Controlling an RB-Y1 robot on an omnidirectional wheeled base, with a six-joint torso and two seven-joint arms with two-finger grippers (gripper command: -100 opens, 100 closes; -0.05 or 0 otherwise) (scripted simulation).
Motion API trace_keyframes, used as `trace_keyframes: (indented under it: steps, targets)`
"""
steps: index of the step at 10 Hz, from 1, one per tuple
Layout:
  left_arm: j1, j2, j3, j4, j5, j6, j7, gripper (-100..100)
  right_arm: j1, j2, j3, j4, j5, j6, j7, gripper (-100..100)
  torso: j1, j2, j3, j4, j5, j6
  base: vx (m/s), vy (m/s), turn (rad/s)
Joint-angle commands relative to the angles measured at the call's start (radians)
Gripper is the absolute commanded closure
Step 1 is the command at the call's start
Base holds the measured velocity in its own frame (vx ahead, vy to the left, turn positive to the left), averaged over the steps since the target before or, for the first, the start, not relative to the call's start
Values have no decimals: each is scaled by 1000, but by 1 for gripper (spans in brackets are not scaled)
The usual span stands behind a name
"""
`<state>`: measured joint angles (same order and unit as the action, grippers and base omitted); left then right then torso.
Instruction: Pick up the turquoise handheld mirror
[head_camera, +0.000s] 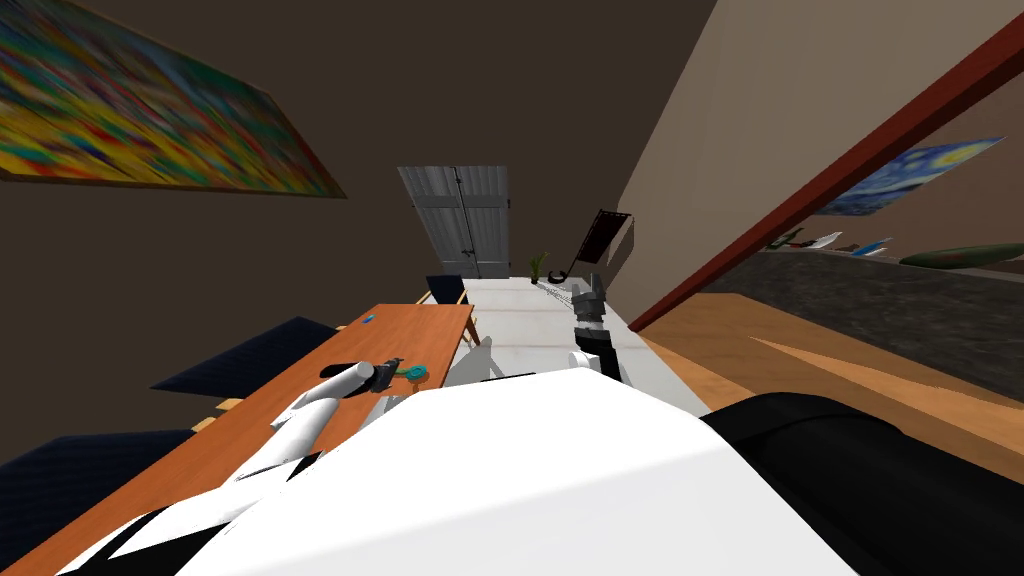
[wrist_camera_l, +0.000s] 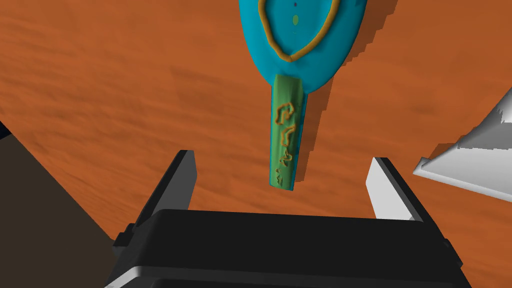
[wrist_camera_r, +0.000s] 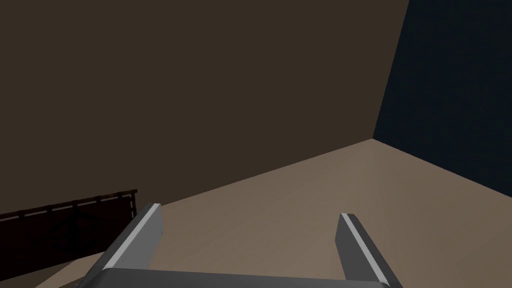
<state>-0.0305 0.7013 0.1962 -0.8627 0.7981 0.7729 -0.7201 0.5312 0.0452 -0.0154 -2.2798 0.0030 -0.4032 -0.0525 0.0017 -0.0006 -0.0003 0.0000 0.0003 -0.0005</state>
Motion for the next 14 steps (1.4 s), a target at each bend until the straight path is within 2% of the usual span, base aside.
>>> trace_keyframes:
  steps: [1, 2, 3, 6, 7, 8, 9, 12, 14]
  targets:
    - [-11, 5, 4, 36, 11, 21, -17, -100, 0, 0, 0, 0, 0, 0, 0, 0, 0, 0, 0, 0, 0, 0, 1, 33, -85]
    - [-28, 17, 13, 70, 35, 56, -47, -100, 0, 0, 0, 0, 0, 0, 0, 0, 0, 0, 0, 0, 0, -1, 2, 40, -134]
    - [-28, 17, 13, 88, 35, 56, -47, -100, 0, 0, 0, 0, 0, 0, 0, 0, 1, 0, 0, 0, 0, 0, 3, 42, -78]
    - [-71, 42, 34, 212, 92, 140, -124, -100, 0, 0, 0, 0, 0, 0, 0, 0, 2, 0, 0, 0, 1, 0, 4, 64, -152]
    - [-71, 42, 34, 225, 92, 141, -124, -100, 0, 0, 0, 0, 0, 0, 0, 0, 3, 0, 0, 0, 1, 0, 7, 55, -77]
    - [-83, 48, 39, 262, 107, 163, -145, -100, 0, 0, 0, 0, 0, 0, 0, 0, 2, 0, 0, 0, 1, -1, 8, 49, -84]
    - [-83, 48, 39, 263, 107, 163, -145, -100, 0, 0, 0, 0, 0, 0, 0, 0, 2, 0, 0, 0, 1, -1, 8, 35, -51]
    - [-107, 55, 51, 354, 138, 210, -193, -100, 0, 0, 0, 0, 0, 0, 0, 0, 2, -1, -1, 0, 1, 0, 18, 52, -121]
    - [-112, 54, 53, 375, 144, 220, -203, -100, 0, 0, 0, 0, 0, 0, 0, 0, 1, -2, -1, 0, 1, -1, 18, 37, -30]
